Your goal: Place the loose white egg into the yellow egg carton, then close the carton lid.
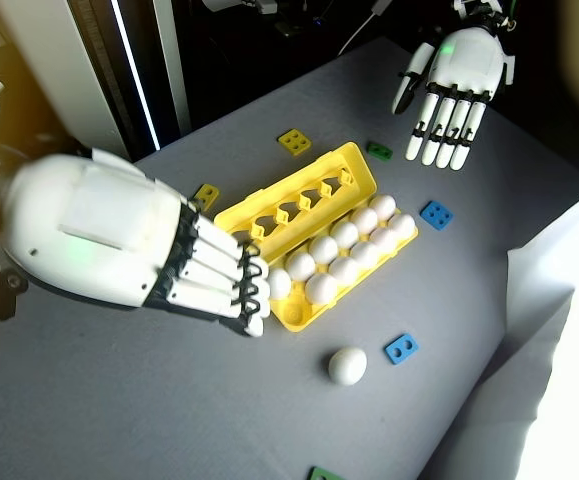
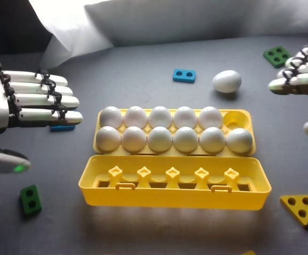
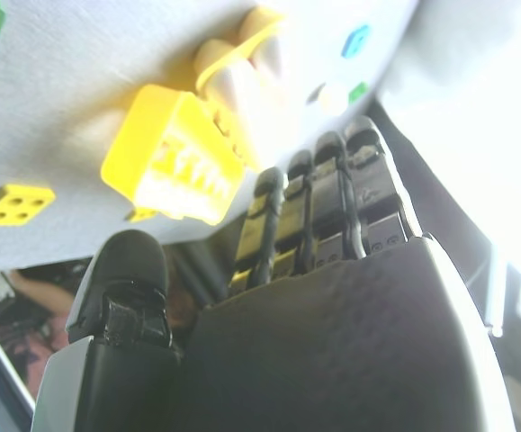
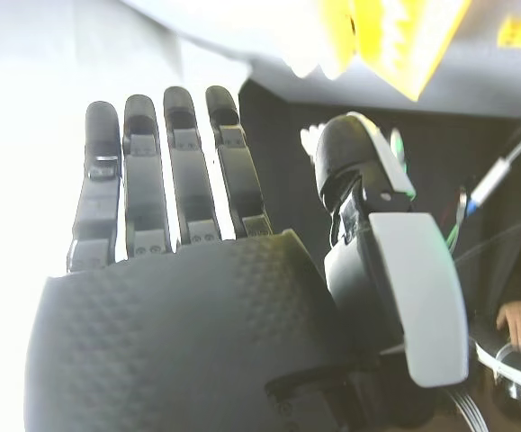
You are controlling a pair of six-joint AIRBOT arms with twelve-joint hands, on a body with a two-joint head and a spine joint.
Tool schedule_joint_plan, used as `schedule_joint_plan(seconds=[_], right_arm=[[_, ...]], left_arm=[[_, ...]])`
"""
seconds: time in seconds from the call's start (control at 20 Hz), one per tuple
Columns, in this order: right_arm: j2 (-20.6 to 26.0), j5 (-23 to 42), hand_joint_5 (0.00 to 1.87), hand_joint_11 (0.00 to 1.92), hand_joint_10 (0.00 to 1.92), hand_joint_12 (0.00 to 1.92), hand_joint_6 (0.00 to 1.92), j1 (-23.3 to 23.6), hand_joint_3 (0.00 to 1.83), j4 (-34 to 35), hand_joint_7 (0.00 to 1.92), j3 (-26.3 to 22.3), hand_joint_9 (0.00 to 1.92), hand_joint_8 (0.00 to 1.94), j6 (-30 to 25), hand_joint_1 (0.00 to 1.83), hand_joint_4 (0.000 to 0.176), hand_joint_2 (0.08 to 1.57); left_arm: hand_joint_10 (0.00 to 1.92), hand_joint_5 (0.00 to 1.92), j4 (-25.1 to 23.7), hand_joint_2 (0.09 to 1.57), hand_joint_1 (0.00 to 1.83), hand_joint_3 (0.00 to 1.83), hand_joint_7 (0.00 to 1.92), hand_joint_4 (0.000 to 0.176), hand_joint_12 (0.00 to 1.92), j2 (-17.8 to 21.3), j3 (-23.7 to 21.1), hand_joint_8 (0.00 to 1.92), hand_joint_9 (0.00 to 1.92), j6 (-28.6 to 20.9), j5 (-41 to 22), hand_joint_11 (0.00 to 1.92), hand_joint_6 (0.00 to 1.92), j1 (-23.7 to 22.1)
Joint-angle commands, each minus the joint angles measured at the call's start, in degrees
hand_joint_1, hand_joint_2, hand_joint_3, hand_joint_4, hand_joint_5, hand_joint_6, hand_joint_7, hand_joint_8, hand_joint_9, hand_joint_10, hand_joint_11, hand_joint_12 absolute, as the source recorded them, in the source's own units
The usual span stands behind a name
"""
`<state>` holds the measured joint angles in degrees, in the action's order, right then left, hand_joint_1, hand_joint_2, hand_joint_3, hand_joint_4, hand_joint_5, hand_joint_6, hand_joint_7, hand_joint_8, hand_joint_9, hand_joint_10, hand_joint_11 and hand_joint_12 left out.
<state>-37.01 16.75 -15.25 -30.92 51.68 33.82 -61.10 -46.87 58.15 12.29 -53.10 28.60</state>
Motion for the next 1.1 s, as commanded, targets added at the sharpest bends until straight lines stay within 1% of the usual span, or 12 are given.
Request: schedule_joint_plan(seconds=[0.0, 0.05, 0.1, 0.2, 0.3, 0.45, 0.5, 0.6, 0.7, 0.85, 1.0, 1.05], right_arm=[[0.09, 4.69, 0.30, 0.00, 0.00, 0.58, 0.01, 0.61, 0.00, 3.56, 0.28, 0.76, 0.23, 0.00, 2.95, 0.00, 0.000, 1.34], [-0.66, 4.69, 0.30, 0.00, 0.01, 0.40, 0.00, 0.90, 0.00, 5.32, 0.21, 1.28, 0.16, 0.01, 5.89, 0.00, 0.000, 1.31], [-1.57, 4.70, 0.34, 0.00, 0.01, 0.43, 0.01, 1.22, 0.00, 7.37, 0.23, 2.03, 0.17, 0.01, 8.82, 0.00, 0.000, 1.24], [-3.21, 4.94, 0.31, 0.00, 0.00, 0.27, 0.00, 1.39, 0.00, 9.37, 0.16, 3.71, 0.10, 0.01, 11.29, 0.00, 0.000, 1.12], [-5.75, 5.15, 0.29, 0.00, 0.00, 0.12, 0.00, 2.20, 0.00, 12.94, 0.11, 6.70, 0.06, 0.00, 15.77, 0.00, 0.023, 1.02], [-10.03, 5.89, 0.27, 0.00, 0.00, 0.00, 0.00, 3.87, 0.00, 15.11, 0.06, 11.83, 0.00, 0.00, 20.36, 0.07, 0.079, 0.88], [-11.03, 6.16, 0.29, 0.00, 0.00, 0.00, 0.00, 4.20, 0.00, 15.10, 0.05, 13.16, 0.00, 0.00, 20.91, 0.16, 0.089, 0.81], [-13.35, 7.08, 0.32, 0.00, 0.00, 0.00, 0.01, 4.32, 0.00, 15.10, 0.03, 16.32, 0.00, 0.00, 21.39, 0.24, 0.117, 0.74], [-15.82, 7.13, 0.34, 0.00, 0.00, 0.00, 0.01, 4.13, 0.00, 15.10, 0.00, 19.78, 0.00, 0.00, 21.44, 0.34, 0.123, 0.71], [-19.23, 7.88, 0.47, 0.00, 0.00, 0.00, 0.01, 2.98, 0.00, 15.10, 0.04, 24.26, 0.00, 0.00, 21.45, 0.36, 0.119, 0.69], [-22.64, 8.06, 0.48, 0.00, 0.00, 0.00, 0.01, 2.99, 0.00, 14.85, 0.03, 28.31, 0.00, 0.00, 21.44, 0.33, 0.119, 0.70], [-24.53, 8.37, 0.49, 0.00, 0.00, 0.00, 0.01, 3.08, 0.00, 13.89, 0.03, 30.47, 0.00, 0.00, 21.44, 0.33, 0.127, 0.71]], left_arm=[[0.00, 0.03, 2.10, 1.38, 0.00, 0.00, 0.00, 0.000, 0.00, 0.98, 0.44, 0.00, 0.00, -1.14, -3.00, 0.00, 0.01, -0.59], [0.00, 0.01, 1.04, 1.37, 0.00, 0.00, 0.00, 0.000, 0.00, 1.00, 0.55, 0.00, 0.00, -2.38, -3.01, 0.00, 0.00, -0.61], [0.00, 0.04, 0.26, 1.36, 0.00, 0.00, 0.00, 0.000, 0.00, 1.03, 0.61, 0.00, 0.00, -3.32, -3.18, 0.00, 0.01, -0.83], [0.00, 0.01, -2.17, 1.36, 0.00, 0.00, 0.00, 0.000, 0.00, 1.06, 0.87, 0.00, 0.00, -5.63, -3.20, 0.00, 0.00, -1.64], [0.00, 0.01, -5.56, 1.36, 0.00, 0.00, 0.00, 0.000, 0.00, 1.06, 1.96, 0.00, 0.00, -9.93, -3.56, 0.00, 0.01, -2.52], [0.00, 0.00, -0.51, 1.35, 0.00, 0.00, 0.00, 0.000, 0.00, 0.52, 4.38, 0.00, 0.00, -6.79, -6.53, 0.00, 0.00, -2.51], [0.00, 0.00, -1.90, 1.35, 0.00, 0.00, 0.00, 0.000, 0.00, -0.45, 5.50, 0.00, 0.00, -11.34, -8.19, 0.00, 0.00, -3.68], [0.00, 0.01, -3.70, 1.35, 0.00, 0.00, 0.00, 0.000, 0.00, -0.66, 6.16, 0.00, 0.00, -12.56, -8.65, 0.00, 0.01, -4.24], [0.00, 0.00, -4.17, 1.35, 0.00, 0.00, 0.00, 0.000, 0.00, -0.55, 6.63, 0.00, 0.00, -12.56, -10.20, 0.00, 0.00, -3.40], [0.00, 0.00, -4.80, 1.35, 0.00, 0.00, 0.00, 0.000, 0.00, -0.57, 7.22, 0.00, 0.00, -13.31, -10.32, 0.00, 0.00, -3.22], [0.00, 0.02, -5.45, 1.35, 0.00, 0.00, 0.00, 0.000, 0.00, -0.51, 7.72, 0.00, 0.00, -15.62, -11.69, 0.00, 0.01, -4.00], [0.00, 0.03, -7.56, 1.35, 0.00, 0.00, 0.02, 0.000, 0.00, -0.44, 7.95, 0.01, 0.00, -15.66, -12.62, 0.00, 0.01, -4.96]])
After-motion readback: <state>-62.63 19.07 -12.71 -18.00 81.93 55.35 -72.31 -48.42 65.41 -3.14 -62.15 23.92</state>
